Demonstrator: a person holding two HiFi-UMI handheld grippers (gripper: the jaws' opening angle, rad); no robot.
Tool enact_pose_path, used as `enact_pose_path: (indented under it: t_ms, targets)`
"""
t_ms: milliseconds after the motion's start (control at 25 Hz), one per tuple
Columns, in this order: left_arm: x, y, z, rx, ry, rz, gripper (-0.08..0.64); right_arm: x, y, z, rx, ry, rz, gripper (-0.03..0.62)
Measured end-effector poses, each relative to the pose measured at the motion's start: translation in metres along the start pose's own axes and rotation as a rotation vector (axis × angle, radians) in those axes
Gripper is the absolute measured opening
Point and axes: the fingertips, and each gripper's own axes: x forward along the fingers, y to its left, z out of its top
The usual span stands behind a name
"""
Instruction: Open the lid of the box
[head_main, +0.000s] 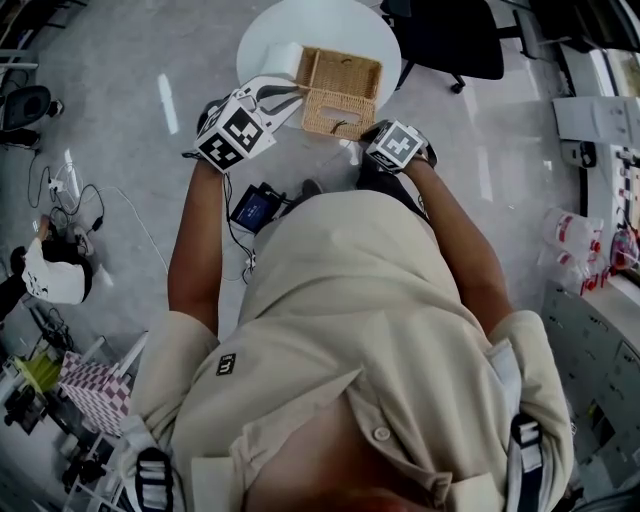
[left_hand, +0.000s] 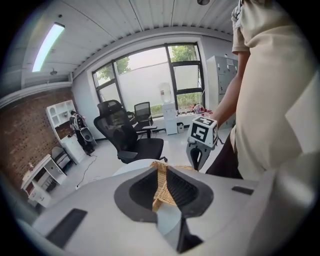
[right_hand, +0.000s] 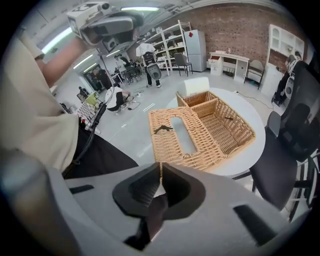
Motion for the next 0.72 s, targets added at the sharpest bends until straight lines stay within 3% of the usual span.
enact_pose_path:
  t_ms: [40, 320, 480, 720]
  targets:
    - [-0.005, 0.001, 0.005, -0.002, -0.008, 0.012, 0.051, 0.001, -0.001, -0.003, 0.002, 0.006, -0.008, -0.005]
    - [-0.039, 0.011, 0.043, -0.062, -0.129, 0.082, 0.051, -0.012, -0.009, -0.001, 0.030, -0.032, -0.029, -0.005]
    - [-0.066, 0.021, 0.067, -0.168, -0.238, 0.110, 0.051, -0.048, -0.008, 0.041, 0.040, -0.166, -0.054, -0.005]
    - [-0.111, 0.044, 0.114, -0.366, -0.475, 0.142, 0.051, -0.147, -0.006, 0.127, 0.010, -0.448, -0.126, -0.006]
